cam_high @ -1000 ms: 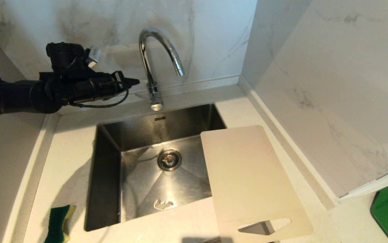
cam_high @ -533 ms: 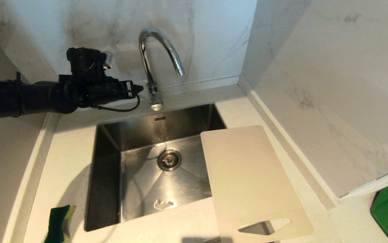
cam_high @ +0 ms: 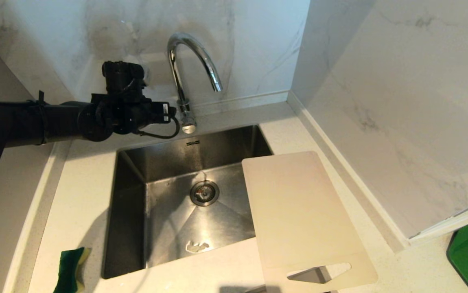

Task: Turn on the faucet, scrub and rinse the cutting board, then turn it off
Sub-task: Turn on the tap

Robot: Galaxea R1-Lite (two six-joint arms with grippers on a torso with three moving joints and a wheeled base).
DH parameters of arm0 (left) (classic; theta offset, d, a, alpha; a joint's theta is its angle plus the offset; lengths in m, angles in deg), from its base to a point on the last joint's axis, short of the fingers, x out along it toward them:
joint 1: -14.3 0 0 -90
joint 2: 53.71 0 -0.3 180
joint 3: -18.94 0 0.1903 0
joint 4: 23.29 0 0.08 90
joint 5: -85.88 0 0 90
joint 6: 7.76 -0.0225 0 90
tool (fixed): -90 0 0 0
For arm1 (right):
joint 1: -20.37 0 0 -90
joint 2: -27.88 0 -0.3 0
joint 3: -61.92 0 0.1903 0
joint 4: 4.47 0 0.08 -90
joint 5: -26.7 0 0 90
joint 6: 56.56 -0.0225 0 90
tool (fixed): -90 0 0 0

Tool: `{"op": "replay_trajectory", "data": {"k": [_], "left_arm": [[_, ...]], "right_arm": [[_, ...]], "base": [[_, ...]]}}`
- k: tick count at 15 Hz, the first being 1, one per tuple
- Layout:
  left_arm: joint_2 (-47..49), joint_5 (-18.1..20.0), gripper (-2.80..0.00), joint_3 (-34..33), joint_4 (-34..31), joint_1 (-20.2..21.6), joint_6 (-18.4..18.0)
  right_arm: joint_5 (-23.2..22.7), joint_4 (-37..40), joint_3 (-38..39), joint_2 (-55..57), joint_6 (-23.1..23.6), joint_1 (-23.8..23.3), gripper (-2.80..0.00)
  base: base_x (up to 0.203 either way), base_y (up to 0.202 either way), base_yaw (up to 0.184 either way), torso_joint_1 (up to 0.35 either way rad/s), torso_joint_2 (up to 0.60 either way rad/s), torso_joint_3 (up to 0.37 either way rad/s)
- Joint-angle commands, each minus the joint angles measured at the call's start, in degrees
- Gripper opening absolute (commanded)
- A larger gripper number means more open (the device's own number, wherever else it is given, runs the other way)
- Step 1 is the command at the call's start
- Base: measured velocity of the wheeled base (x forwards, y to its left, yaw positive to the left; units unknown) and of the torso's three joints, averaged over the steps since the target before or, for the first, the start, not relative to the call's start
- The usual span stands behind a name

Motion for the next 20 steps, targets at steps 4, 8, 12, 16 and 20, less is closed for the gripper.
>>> {"op": "replay_trajectory", "data": {"k": [4, 8, 12, 16, 20], "left_arm": [[0.39, -5.67, 0.00, 0.02, -3.68, -0.26, 0.65], [-0.12, -6.13, 0.00, 0.02, -3.74, -1.06, 5.73], [-0.49, -6.64, 0.00, 0.02, -4.81, -2.31, 20.26], [-0.65, -8.59, 0.00, 0.02, -4.30, -3.40, 28.41], [-0.79, -9.80, 0.00, 0.09, -4.16, -3.62, 31.15]], "right_arm": [[-0.01, -0.05, 0.02, 0.02, 0.00, 0.06, -2.80], [-0.01, -0.06, 0.03, 0.00, 0.00, 0.00, -2.80], [-0.01, -0.05, 0.00, 0.00, 0.00, 0.08, -2.80], [-0.01, -0.04, 0.05, 0.01, 0.00, 0.02, -2.80], [-0.01, -0.03, 0.06, 0.00, 0.00, 0.03, -2.80]], "base": [[0.000, 0.000, 0.000, 0.000, 0.00, 0.000], [0.000, 0.000, 0.000, 0.000, 0.00, 0.000], [0.000, 0.000, 0.000, 0.000, 0.00, 0.000], [0.000, 0.000, 0.000, 0.000, 0.00, 0.000], [0.000, 0.000, 0.000, 0.000, 0.00, 0.000]]}}
